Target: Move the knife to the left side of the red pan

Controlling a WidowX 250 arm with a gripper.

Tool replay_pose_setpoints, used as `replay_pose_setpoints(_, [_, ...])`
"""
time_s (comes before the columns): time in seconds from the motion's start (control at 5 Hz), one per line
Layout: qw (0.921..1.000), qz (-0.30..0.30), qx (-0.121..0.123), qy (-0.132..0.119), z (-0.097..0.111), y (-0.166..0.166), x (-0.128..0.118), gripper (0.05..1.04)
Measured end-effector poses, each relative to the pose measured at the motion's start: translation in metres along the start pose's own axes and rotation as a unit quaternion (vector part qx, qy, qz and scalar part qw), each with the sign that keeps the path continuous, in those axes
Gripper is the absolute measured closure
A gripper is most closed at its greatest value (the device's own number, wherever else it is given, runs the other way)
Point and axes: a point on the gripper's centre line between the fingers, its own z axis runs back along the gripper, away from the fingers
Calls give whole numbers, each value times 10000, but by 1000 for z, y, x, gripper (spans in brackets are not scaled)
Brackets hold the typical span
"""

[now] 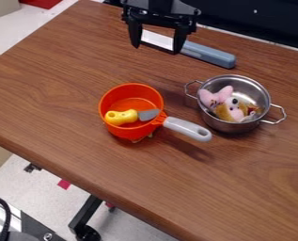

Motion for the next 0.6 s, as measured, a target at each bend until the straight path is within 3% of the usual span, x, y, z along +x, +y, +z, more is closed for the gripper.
replay_pose_setpoints(0.2, [9998, 26, 41, 204, -12, -1, -5, 85])
replay_pose_setpoints(0.6, [9890, 1257, -276, 732, -30, -29, 44, 85])
